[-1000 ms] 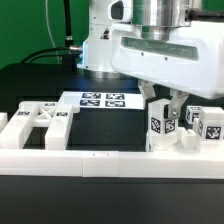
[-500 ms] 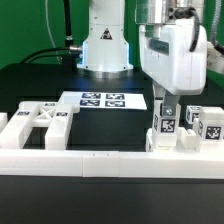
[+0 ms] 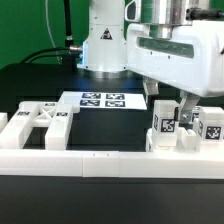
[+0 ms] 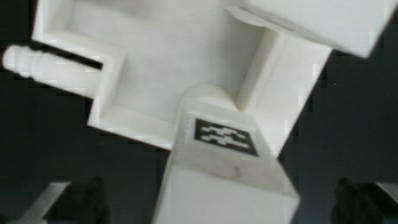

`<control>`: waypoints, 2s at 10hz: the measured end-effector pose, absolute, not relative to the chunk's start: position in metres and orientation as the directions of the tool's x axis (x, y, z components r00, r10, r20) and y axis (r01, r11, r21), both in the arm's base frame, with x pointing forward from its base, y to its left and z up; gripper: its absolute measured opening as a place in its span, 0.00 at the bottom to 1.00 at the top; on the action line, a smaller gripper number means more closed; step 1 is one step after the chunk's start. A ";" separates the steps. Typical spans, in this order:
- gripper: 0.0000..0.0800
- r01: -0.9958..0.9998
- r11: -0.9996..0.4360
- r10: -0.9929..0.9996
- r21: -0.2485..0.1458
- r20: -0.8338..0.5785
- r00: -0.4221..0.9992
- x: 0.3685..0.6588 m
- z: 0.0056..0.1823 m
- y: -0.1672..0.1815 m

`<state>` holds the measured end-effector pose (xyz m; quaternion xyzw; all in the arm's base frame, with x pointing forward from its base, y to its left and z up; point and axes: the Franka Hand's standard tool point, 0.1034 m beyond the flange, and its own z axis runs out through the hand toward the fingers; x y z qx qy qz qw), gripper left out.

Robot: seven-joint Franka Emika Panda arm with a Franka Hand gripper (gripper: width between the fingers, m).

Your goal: Assemble chair

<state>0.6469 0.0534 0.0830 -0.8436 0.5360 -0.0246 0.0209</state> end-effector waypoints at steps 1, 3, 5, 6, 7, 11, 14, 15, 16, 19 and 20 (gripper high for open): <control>0.81 -0.878 -0.474 -0.880 -0.060 0.023 0.474 0.647 0.083 0.053; 0.81 -0.720 -0.692 -0.722 -0.049 0.039 0.691 0.646 0.082 0.054; 0.81 -0.531 -0.847 -0.532 -0.038 0.051 0.845 0.646 0.083 0.055; 0.81 -0.450 -0.893 -0.451 -0.033 0.056 0.891 0.647 0.083 0.054; 0.81 -0.372 -0.928 -0.373 -0.028 0.059 0.926 0.647 0.083 0.054; 0.81 -0.074 -0.997 -0.075 -0.006 0.065 0.995 0.647 0.083 0.052; 0.81 0.115 -0.993 0.116 0.027 0.057 0.992 0.646 0.080 0.049; 0.64 0.114 -0.993 0.116 0.027 0.057 0.992 0.646 0.080 0.049; 0.64 0.112 -0.993 0.113 0.027 0.057 0.992 0.646 0.080 0.049; 0.36 0.072 -0.997 0.073 0.024 0.057 0.996 0.646 0.079 0.049; 0.36 -0.018 -1.000 -0.017 0.012 0.058 0.998 0.645 0.078 0.049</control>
Offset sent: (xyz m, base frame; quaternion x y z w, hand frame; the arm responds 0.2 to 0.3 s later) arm -0.0079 0.0088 0.0018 0.0023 -0.0111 -0.3073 0.9515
